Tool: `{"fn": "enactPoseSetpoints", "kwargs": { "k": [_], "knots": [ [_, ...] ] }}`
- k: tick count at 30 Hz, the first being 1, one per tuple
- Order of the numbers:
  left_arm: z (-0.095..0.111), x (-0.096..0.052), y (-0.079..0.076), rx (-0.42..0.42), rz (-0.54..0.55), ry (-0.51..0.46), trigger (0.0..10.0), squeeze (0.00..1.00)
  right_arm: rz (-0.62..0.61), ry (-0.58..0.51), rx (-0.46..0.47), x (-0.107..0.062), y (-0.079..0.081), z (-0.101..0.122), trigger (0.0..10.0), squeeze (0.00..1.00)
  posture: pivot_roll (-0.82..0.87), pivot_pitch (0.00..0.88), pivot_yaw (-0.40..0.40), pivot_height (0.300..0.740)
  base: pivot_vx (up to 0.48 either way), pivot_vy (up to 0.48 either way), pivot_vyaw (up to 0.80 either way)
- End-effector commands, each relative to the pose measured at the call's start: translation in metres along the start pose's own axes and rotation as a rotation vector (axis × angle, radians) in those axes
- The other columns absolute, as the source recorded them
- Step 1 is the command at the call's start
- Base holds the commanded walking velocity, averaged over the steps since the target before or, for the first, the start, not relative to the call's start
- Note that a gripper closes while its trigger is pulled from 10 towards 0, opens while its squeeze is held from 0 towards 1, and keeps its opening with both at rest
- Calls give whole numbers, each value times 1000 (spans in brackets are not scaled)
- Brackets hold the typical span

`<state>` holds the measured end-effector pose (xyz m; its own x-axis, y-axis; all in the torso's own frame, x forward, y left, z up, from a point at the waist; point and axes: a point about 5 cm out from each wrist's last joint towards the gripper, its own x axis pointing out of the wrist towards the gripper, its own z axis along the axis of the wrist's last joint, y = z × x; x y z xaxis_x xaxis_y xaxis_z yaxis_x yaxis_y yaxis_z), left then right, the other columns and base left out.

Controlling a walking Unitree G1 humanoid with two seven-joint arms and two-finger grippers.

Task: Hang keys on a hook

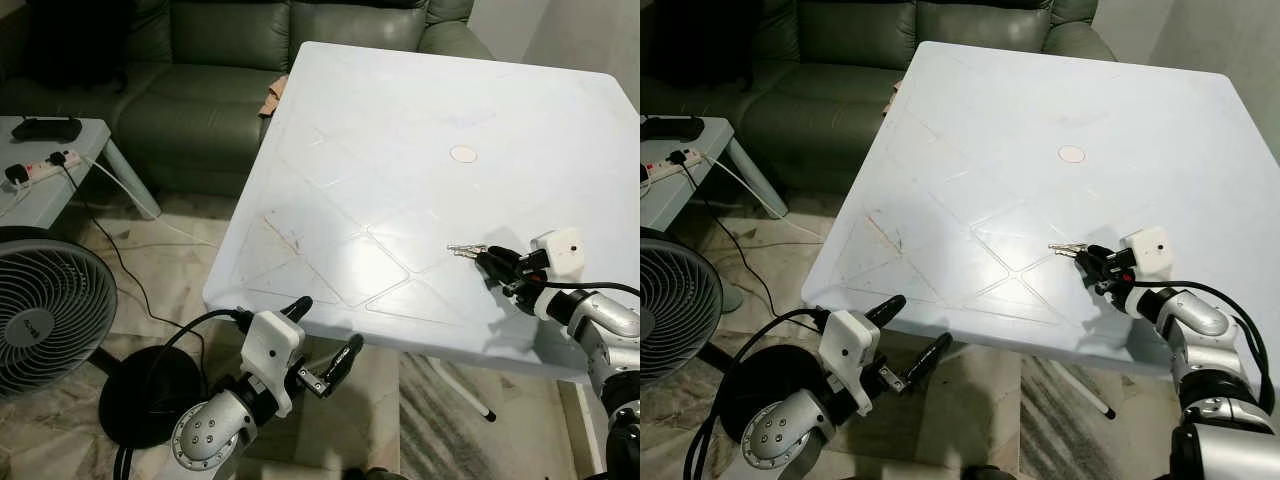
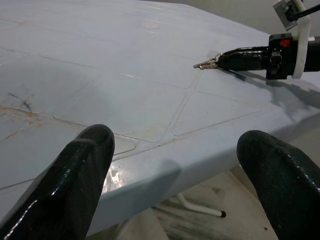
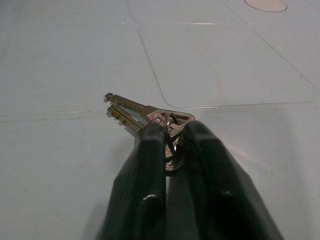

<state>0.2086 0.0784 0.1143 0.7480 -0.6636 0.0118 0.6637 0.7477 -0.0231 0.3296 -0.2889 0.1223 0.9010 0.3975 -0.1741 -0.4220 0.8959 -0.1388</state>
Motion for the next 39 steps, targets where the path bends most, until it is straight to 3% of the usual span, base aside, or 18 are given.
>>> {"fn": "enactPoseSetpoints", "kwargs": {
  "k": [1, 2, 3, 4, 16, 17, 18, 19, 20, 21, 22, 23, 35, 39],
  "knots": [
    [1, -2, -2, 1, -4, 3, 10000, 0, -9, -4, 3, -3, -5, 3, 4196, 0, -56, 180, -4, 740, 0, 0, 0],
    [1, -2, -2, 0, -5, 3, 10000, 0, -10, -4, 2, -3, -5, 3, 5765, 0, -56, 180, -4, 740, 0, 0, 0],
    [1, -2, -2, 1, -5, 3, 10000, 0, -12, -3, 2, -3, -5, 3, 8667, 0, -57, 181, -5, 740, 0, 0, 0],
    [1, -2, -3, 1, -5, 3, 10000, 0, -14, -4, 4, -3, -6, 3, 10000, 0, -57, 181, -5, 740, 0, 0, 0],
    [0, -1, -3, 0, -5, 4, 10000, 0, -39, -23, 19, -4, -10, 8, 10000, 0, -55, 181, -5, 740, 0, 0, 0],
    [0, -2, -3, 0, -5, 4, 10000, 0, -42, -26, 19, -4, -11, 8, 7216, 0, -55, 180, -5, 740, 0, 0, 0],
    [0, -2, -3, 0, -5, 4, 10000, 0, -42, -26, 19, -4, -11, 8, 7216, 0, -55, 180, -5, 740, 0, 0, 0],
    [1, -2, -3, 0, -5, 4, 10000, 0, -44, -27, 20, -4, -11, 8, 4627, 0, -54, 180, -6, 740, 0, 0, 0],
    [1, -2, -3, -2, -5, 4, 10000, 0, -49, -29, 22, -4, -12, 9, 3137, 0, -54, 180, -6, 740, 0, 0, 0],
    [1, -2, -3, -2, -5, 4, 10000, 0, -52, -29, 23, -4, -12, 9, 3137, 0, -54, 180, -6, 740, 0, 0, 0],
    [0, -2, -3, -2, -5, 4, 10000, 0, -52, -30, 23, -4, -12, 9, 4196, 0, -53, 181, -6, 740, 0, 0, 0],
    [0, -2, -3, -1, -4, 4, 10000, 0, -52, -31, 24, -4, -12, 10, 0, 0, -53, 181, -6, 740, 0, 0, 0],
    [0, -2, -4, -2, -6, 4, 10000, 0, -83, -55, 19, -4, -16, 14, 0, 0, -54, 181, -6, 740, 0, 0, 0],
    [0, -2, -4, -2, -4, 4, 10000, 0, -117, -108, 61, -5, -21, 21, 0, 0, -53, 182, -5, 740, 0, 0, 0]
  ]
}}
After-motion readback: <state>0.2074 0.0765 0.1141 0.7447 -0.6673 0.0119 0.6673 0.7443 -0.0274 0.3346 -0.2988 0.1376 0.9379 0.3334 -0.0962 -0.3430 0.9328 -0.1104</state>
